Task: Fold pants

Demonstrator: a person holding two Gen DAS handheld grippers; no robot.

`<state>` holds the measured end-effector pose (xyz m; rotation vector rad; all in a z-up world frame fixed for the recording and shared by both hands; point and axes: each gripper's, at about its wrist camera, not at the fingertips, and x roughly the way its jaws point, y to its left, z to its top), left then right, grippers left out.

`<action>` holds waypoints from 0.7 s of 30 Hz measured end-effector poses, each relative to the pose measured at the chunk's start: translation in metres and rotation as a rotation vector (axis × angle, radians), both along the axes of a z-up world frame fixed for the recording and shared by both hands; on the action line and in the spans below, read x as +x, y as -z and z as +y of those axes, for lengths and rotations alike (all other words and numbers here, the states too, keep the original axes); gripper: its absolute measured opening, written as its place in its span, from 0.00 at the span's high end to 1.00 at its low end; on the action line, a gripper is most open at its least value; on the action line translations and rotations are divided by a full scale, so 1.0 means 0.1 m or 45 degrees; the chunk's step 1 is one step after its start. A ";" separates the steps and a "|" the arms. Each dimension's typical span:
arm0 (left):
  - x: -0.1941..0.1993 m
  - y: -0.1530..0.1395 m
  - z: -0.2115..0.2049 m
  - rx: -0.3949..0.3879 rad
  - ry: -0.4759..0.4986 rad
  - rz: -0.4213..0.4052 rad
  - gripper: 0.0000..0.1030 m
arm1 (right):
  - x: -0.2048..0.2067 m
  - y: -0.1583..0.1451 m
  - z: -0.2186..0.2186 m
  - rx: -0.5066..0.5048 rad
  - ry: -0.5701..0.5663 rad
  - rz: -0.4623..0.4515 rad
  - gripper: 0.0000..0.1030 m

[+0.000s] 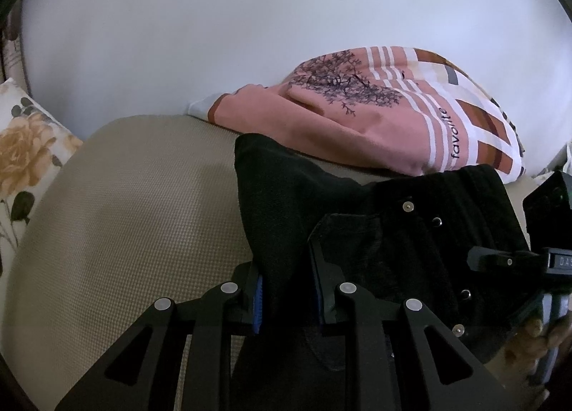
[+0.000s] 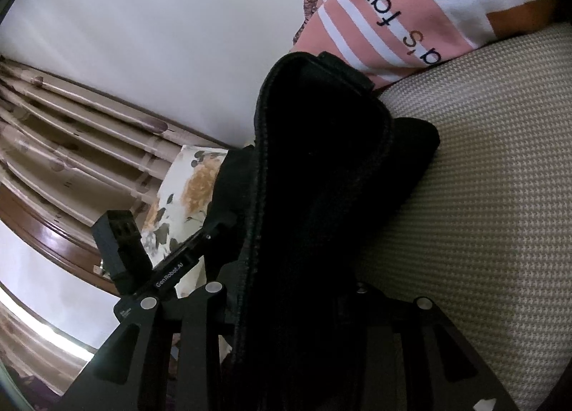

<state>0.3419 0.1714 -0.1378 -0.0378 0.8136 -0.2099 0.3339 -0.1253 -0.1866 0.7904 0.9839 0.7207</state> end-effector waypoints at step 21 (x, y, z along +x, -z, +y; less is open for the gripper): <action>0.04 0.29 0.17 -0.024 -0.099 -0.001 0.60 | -0.04 -0.14 0.45 -0.288 0.079 -0.085 0.69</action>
